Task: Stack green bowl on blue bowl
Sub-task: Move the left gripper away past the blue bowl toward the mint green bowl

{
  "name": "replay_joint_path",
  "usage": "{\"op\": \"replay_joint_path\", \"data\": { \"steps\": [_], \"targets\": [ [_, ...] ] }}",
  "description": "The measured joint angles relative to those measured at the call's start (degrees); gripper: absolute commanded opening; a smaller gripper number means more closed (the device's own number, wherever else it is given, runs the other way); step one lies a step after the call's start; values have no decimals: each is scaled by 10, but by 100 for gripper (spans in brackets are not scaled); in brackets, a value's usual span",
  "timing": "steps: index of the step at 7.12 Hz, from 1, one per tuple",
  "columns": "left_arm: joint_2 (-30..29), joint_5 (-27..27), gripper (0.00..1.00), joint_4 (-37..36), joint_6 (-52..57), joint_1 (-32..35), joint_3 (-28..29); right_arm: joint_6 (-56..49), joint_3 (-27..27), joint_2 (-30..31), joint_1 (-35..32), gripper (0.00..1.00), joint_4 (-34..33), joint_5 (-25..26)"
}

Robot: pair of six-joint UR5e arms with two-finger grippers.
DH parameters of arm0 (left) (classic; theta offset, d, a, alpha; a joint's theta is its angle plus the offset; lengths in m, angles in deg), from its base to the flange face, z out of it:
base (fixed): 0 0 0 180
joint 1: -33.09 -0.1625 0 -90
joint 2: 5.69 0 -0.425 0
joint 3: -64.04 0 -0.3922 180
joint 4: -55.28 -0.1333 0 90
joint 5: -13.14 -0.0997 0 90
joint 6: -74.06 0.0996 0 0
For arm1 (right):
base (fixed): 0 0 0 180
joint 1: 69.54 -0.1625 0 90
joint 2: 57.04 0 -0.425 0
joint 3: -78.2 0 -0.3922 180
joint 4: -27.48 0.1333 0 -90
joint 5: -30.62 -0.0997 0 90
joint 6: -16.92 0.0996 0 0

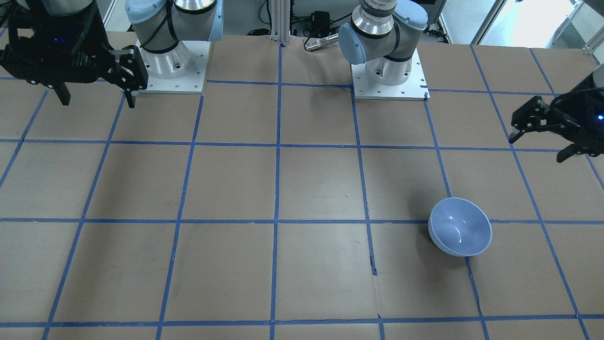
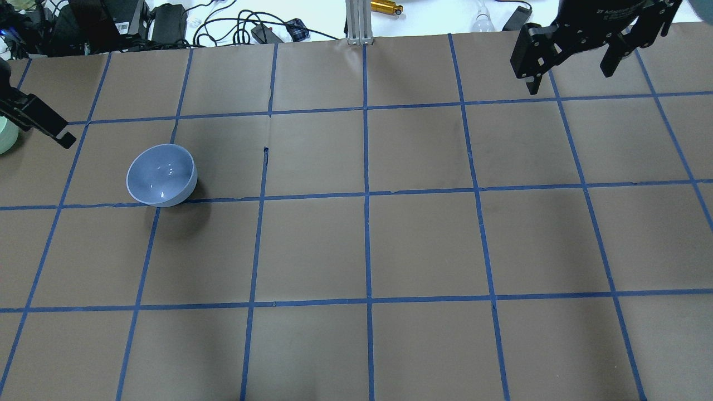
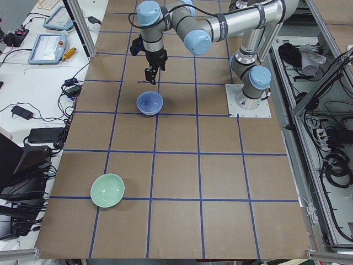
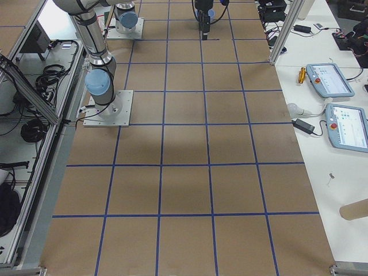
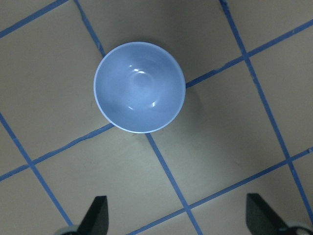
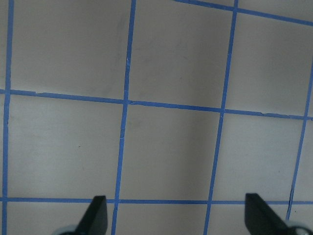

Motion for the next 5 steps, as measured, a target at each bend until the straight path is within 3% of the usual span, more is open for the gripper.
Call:
{"op": "replay_joint_path", "data": {
  "steps": [3, 5],
  "targets": [
    [-71, 2, 100, -97, 110, -82, 27, 0, 0, 0, 0, 100, 0, 0],
    [-113, 5, 100, -125, 197, -113, 42, 0, 0, 0, 0, 100, 0, 0]
  ]
}}
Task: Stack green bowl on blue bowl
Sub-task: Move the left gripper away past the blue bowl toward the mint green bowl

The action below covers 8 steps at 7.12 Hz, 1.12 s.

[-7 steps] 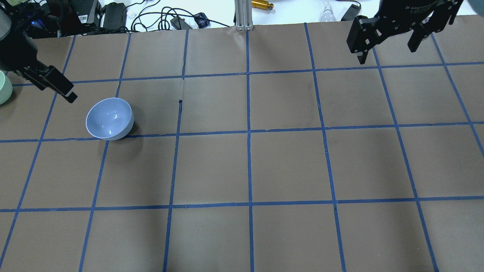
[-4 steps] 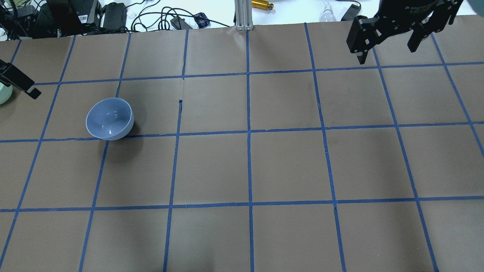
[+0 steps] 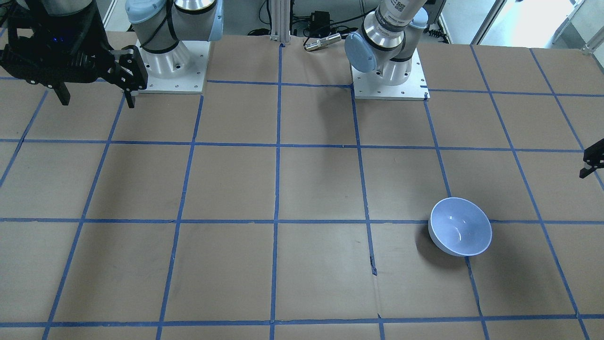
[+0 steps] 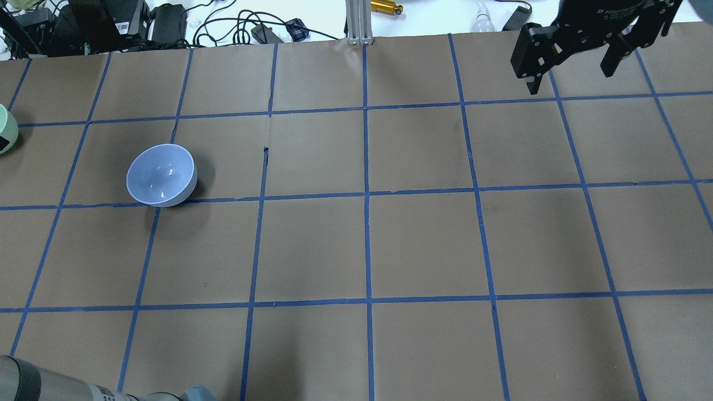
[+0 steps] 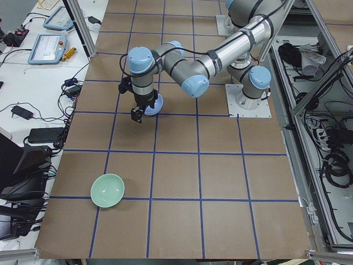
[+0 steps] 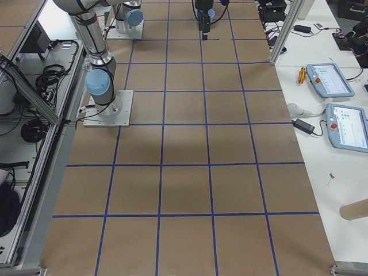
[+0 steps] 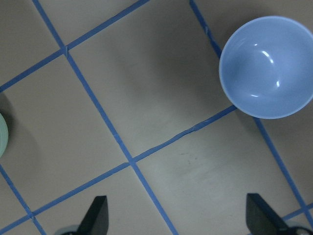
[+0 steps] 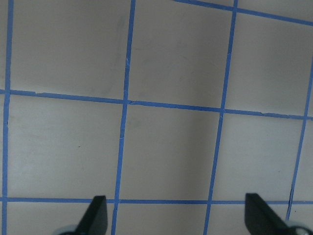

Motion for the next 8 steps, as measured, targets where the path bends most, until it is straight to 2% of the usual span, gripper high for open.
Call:
{"op": "replay_joint_path", "data": {
  "steps": [3, 8],
  "targets": [
    [-81, -1, 100, -13, 149, -23, 74, 0, 0, 0, -1, 100, 0, 0],
    [-215, -5, 100, -18, 290, -63, 196, 0, 0, 0, 0, 100, 0, 0]
  ]
}}
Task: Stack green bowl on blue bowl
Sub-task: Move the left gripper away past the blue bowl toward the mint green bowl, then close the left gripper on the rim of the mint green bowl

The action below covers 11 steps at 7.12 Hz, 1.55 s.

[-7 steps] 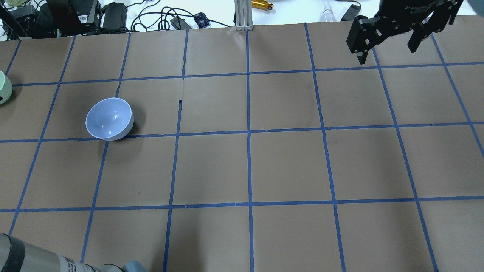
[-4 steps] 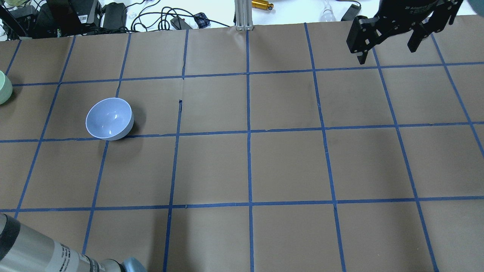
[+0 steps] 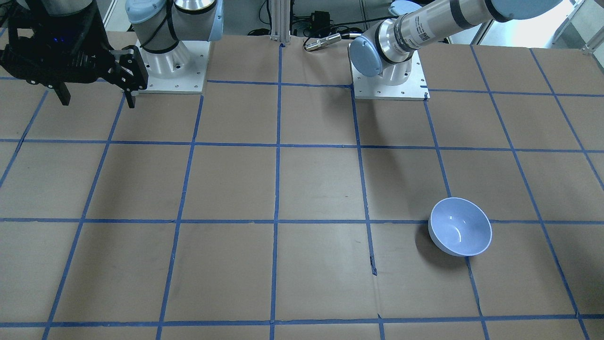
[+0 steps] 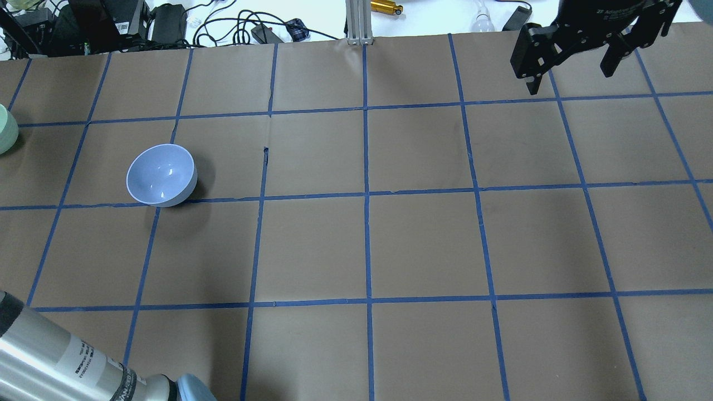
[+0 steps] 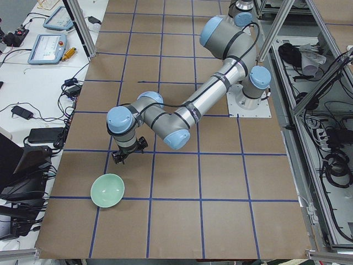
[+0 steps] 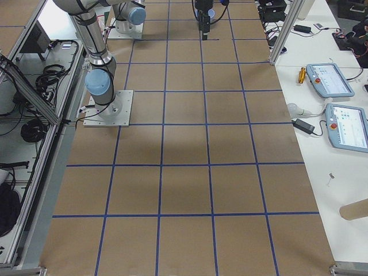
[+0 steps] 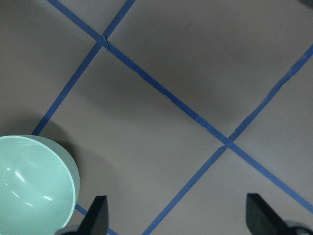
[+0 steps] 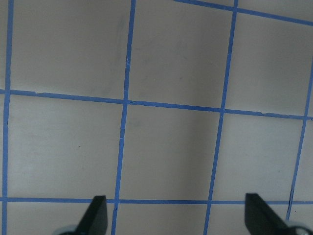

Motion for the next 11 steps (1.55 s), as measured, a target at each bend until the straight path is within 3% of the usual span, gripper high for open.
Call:
{"op": "replay_joint_path", "data": {
  "steps": [5, 11],
  "targets": [
    [-107, 12, 100, -14, 82, -15, 108, 0, 0, 0, 0, 100, 0, 0],
    [-160, 20, 100, -30, 117, -29, 138, 0, 0, 0, 0, 100, 0, 0]
  ]
}}
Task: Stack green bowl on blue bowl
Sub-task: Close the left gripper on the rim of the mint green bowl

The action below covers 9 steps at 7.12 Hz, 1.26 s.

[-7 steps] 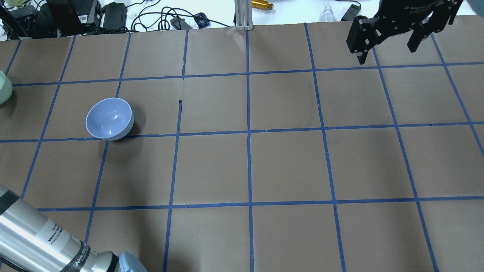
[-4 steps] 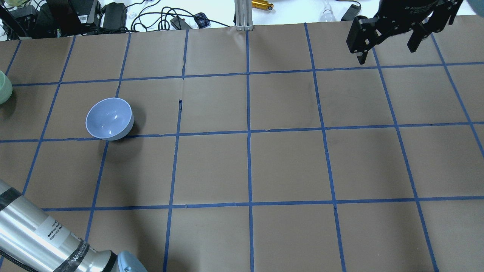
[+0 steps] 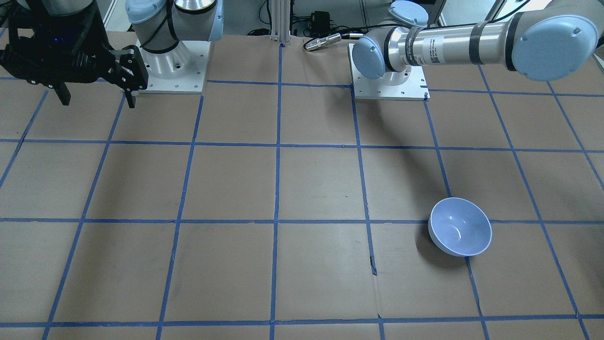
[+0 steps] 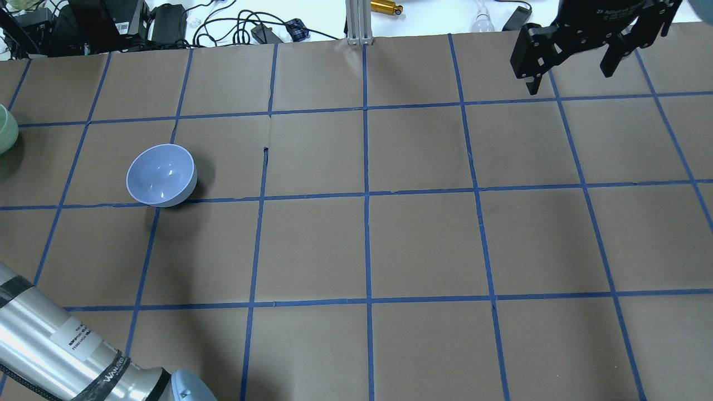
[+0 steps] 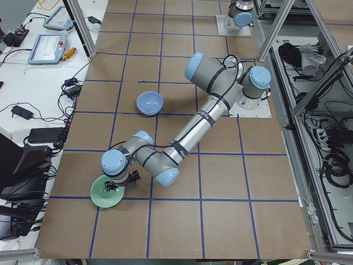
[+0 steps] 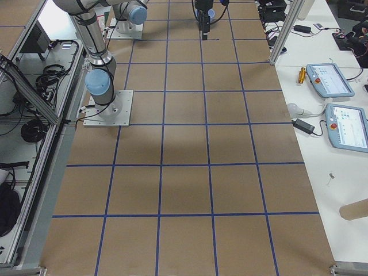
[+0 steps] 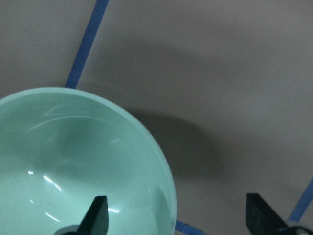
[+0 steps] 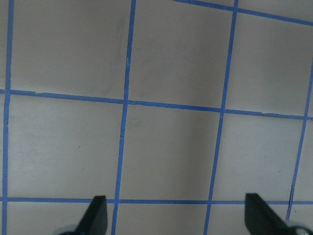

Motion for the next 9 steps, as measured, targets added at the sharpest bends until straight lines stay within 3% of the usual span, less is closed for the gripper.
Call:
{"op": "replay_joint_path", "data": {
  "steps": [4, 6, 7, 8, 9],
  "targets": [
    [-27, -4, 100, -3, -1, -1, 27, 0, 0, 0, 0, 100, 0, 0],
    [-37, -4, 82, -10, -1, -1, 36, 0, 0, 0, 0, 100, 0, 0],
    [-39, -4, 27, -12, -2, -1, 37, 0, 0, 0, 0, 100, 0, 0],
    [-40, -7, 0, -13, -4, -1, 38, 0, 0, 0, 0, 100, 0, 0],
    [-40, -14, 0, -13, -5, -1, 38, 0, 0, 0, 0, 100, 0, 0]
  ]
}}
